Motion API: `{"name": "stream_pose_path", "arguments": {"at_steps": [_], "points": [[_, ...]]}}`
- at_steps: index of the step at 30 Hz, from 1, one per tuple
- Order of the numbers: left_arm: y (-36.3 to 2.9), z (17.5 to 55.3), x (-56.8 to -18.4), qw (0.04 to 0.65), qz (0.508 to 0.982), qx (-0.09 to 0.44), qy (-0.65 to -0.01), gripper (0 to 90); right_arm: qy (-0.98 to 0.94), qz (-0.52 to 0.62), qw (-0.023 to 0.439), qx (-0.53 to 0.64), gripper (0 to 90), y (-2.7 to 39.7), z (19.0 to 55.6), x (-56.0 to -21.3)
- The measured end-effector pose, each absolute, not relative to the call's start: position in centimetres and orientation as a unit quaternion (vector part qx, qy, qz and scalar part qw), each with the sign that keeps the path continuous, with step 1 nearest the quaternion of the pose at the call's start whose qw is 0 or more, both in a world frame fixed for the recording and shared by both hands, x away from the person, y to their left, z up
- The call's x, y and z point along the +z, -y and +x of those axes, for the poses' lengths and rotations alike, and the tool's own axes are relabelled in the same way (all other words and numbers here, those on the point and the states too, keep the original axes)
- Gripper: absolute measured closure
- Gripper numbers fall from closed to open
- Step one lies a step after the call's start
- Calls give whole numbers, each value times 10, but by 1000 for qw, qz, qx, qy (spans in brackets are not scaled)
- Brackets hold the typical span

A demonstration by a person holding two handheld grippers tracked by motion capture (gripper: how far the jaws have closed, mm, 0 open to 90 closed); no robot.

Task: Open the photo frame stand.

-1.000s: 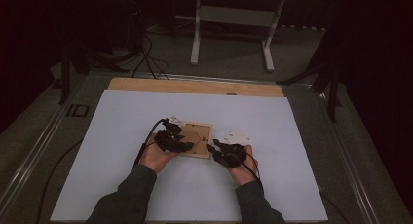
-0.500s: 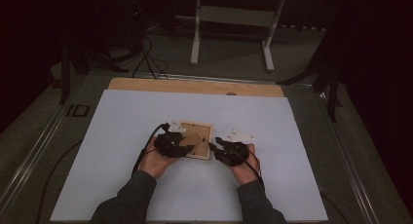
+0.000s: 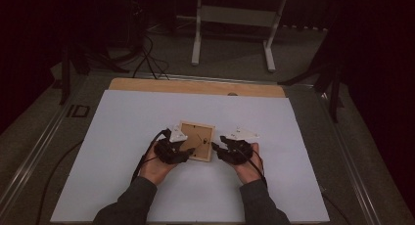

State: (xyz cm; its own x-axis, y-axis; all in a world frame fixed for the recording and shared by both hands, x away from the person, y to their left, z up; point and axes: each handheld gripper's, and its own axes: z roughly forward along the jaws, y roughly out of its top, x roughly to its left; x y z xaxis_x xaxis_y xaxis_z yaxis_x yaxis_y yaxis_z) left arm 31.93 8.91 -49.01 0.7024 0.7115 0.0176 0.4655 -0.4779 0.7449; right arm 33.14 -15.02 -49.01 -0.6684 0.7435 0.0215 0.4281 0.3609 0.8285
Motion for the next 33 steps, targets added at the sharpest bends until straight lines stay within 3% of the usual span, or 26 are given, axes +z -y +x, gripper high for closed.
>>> {"name": "stream_pose_path", "arguments": {"at_steps": [33], "points": [[-94,295,-504,392,838,234,-299,550,-798,374,84,465,513,146,372,-488]]}}
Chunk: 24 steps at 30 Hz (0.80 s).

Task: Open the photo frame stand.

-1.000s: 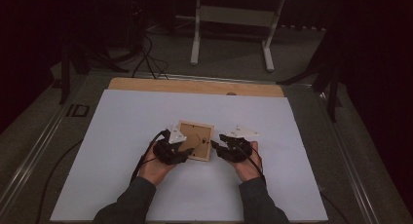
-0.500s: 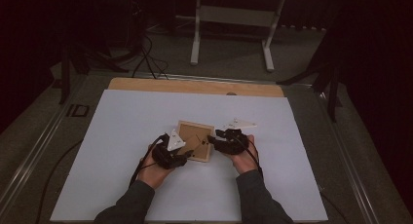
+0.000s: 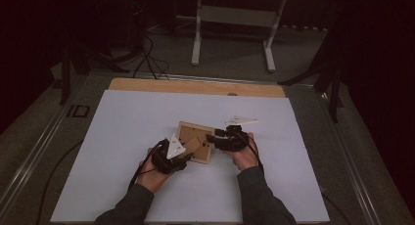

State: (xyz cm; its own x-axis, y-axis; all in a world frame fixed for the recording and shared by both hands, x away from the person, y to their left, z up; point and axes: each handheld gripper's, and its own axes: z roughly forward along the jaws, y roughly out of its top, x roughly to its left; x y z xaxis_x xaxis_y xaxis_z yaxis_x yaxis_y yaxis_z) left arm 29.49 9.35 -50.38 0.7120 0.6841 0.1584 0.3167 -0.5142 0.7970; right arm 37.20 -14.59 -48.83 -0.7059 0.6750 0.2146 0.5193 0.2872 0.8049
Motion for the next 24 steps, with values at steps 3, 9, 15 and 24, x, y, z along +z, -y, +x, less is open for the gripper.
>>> {"name": "stream_pose_path", "arguments": {"at_steps": [3,9,15,24], "points": [[-94,294,-504,393,839,232,-297,550,-801,370,77,465,508,144,373,-488],[-96,294,-504,394,840,229,-294,548,-803,364,83,465,515,143,371,-486],[-99,297,-503,400,841,204,-303,549,-805,361,86,464,519,143,369,-486],[-104,299,-502,415,836,163,-320,572,-806,353,93,466,533,142,366,-483]]}}
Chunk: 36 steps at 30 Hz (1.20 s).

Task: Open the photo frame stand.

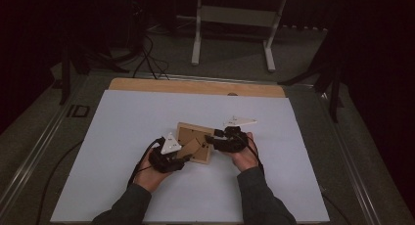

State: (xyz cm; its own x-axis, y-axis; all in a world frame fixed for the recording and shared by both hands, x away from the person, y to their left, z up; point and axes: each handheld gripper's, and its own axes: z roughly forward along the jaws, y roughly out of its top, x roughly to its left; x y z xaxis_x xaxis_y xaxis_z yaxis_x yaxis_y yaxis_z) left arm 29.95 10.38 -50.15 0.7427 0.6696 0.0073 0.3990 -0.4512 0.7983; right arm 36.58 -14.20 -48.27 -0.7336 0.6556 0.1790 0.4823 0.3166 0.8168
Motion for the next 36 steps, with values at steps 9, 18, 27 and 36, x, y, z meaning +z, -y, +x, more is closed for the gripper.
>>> {"name": "stream_pose_path", "arguments": {"at_steps": [9,18,27,36], "points": [[-106,303,-503,418,836,129,-331,605,-809,341,96,469,556,142,362,-479],[-109,304,-502,416,839,115,-333,657,-814,327,103,469,570,141,358,-475],[-110,305,-503,411,840,117,-334,698,-816,315,106,474,576,140,356,-471],[-107,310,-502,399,844,133,-334,719,-819,308,115,469,576,138,355,-468]]}}
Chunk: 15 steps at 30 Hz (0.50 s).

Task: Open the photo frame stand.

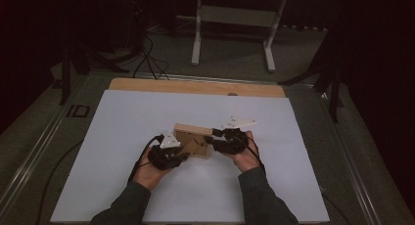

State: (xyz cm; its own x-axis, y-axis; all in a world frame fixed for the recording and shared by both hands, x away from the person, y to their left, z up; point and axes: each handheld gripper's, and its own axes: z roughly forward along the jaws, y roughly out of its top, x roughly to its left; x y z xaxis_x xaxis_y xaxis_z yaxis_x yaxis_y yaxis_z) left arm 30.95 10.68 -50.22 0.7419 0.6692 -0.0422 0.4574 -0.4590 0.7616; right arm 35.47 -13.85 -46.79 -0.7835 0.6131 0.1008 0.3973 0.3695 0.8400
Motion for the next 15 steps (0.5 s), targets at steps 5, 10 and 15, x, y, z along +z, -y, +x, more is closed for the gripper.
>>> {"name": "stream_pose_path", "arguments": {"at_steps": [5,10,15], "points": [[-106,313,-502,394,844,140,-337,739,-821,304,120,468,572,138,354,-467],[-106,315,-505,393,842,138,-343,739,-822,303,129,464,568,135,354,-466],[-108,315,-508,391,843,133,-344,743,-831,290,130,456,563,131,352,-465]]}}
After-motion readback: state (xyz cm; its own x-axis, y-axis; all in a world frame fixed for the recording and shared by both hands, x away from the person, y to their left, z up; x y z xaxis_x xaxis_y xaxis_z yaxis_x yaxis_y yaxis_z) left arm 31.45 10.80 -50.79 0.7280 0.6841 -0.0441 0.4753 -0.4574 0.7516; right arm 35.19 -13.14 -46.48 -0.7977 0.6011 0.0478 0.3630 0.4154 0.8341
